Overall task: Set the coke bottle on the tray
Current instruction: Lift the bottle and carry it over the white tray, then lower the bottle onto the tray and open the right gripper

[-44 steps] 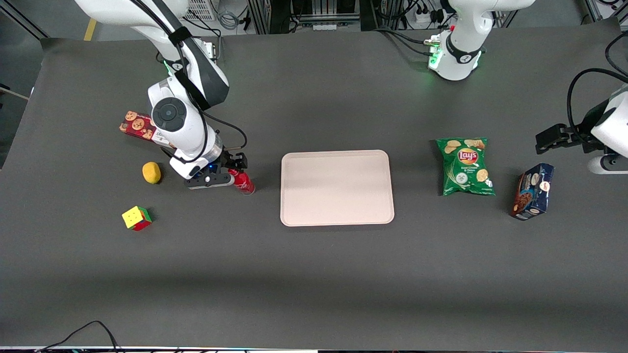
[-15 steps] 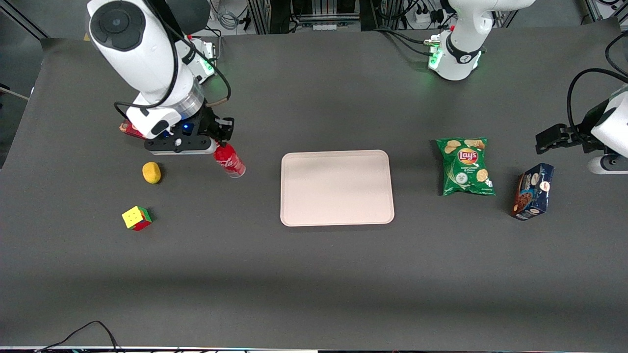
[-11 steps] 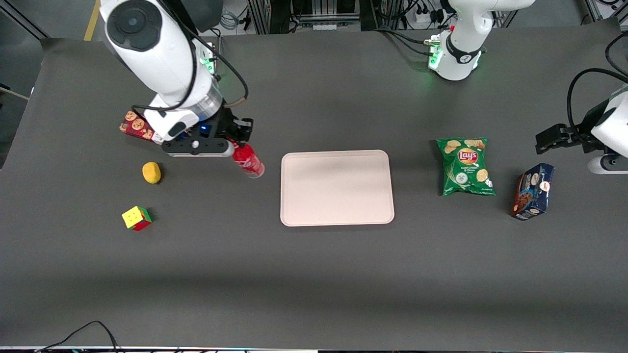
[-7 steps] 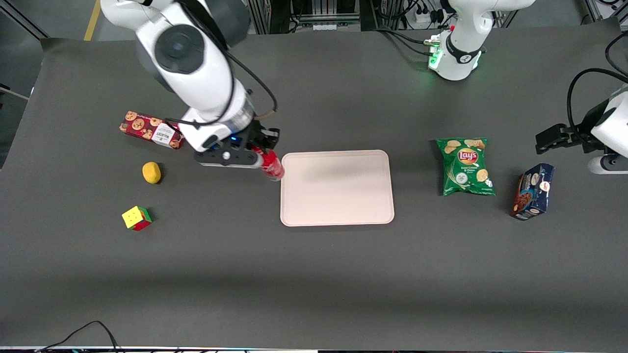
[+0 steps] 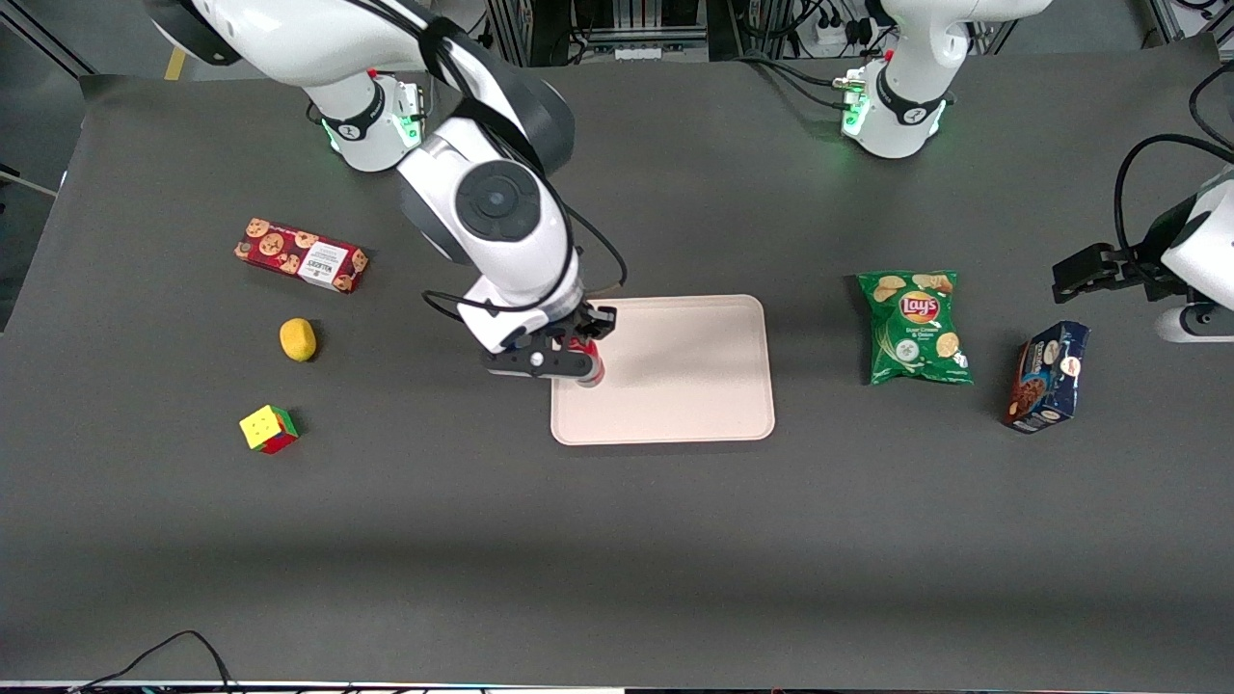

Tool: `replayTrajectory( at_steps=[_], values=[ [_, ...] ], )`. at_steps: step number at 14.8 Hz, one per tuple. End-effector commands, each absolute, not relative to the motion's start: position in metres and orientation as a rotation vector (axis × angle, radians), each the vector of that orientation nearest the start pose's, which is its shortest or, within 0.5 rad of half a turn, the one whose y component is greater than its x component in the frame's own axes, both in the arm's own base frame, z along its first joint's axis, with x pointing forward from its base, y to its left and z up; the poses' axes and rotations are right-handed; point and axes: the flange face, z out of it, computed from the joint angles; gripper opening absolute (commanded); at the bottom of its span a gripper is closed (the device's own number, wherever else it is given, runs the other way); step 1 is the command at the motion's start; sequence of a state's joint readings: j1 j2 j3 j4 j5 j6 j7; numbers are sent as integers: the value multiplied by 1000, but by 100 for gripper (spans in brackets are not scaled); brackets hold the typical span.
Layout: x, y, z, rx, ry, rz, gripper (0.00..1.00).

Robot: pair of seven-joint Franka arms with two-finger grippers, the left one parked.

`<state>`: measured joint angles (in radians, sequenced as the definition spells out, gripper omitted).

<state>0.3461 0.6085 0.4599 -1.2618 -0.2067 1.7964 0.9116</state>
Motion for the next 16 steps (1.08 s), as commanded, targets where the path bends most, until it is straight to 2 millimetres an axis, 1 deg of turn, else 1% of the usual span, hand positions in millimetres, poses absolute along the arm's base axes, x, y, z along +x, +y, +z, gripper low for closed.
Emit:
replayTrajectory(
  at_steps=[1,3,5,9,13,14,15,16],
  values=[
    [566,467,400,-3126,246,36,0],
    [569,468,379,-3131,248,68,0],
    [565,468,362,-3148,256,97,0],
    [561,471,346,-3138,269,81,0],
    [561,469,341,-3142,269,84,0],
    [559,468,337,-3148,266,90,0],
    [559,469,336,-3144,267,86,13],
    [559,469,333,-3144,265,87,18]
  ],
)
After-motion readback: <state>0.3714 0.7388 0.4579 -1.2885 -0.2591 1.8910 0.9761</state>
